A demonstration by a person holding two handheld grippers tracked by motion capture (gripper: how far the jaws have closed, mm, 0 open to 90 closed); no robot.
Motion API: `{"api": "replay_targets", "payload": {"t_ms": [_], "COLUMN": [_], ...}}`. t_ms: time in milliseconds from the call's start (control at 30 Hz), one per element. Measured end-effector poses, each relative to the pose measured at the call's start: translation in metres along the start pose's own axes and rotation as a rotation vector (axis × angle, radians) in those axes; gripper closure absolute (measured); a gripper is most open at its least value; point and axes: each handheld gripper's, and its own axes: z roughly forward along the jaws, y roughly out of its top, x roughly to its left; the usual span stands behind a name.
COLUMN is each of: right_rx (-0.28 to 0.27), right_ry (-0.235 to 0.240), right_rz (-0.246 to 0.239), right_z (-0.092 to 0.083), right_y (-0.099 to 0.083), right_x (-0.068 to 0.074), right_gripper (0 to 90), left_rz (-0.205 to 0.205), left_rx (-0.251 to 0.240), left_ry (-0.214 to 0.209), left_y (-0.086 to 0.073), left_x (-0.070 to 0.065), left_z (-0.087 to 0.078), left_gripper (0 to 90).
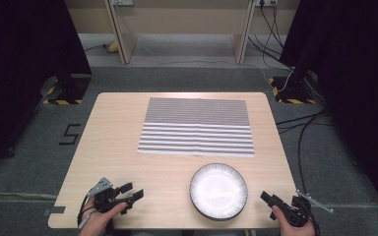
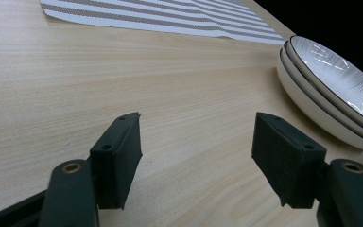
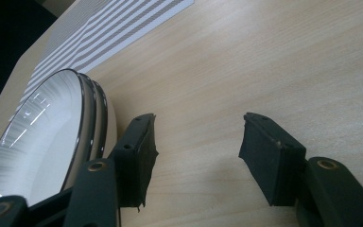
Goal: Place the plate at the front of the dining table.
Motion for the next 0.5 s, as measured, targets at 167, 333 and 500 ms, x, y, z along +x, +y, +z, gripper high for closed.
{"api": "replay_targets", "payload": {"t_ms": [167, 333, 500], "right_rx": [0.005, 0.027, 0.064], "right_ry": [0.020, 0.057, 0.088], "right_rz": [-0.004, -0.030, -0.045], "right_z": [-0.002, -0.006, -0.007], "right_y": [0.003, 0.011, 0.021], "right_x": [0.006, 0.019, 0.036], "right_gripper": [47.5, 53.7, 63.6], "left_rz": [0.002, 0.009, 0.036], "left_rx": [0.014, 0.026, 0.037], "left_ry": [-0.014, -0.064, -0.117], "left_y": [0.001, 0.013, 0.030], "left_x": [-0.006, -0.021, -0.037], "left_z": [0.001, 0.008, 0.018], "left_gripper": [33.7, 35.9, 41.1]}}
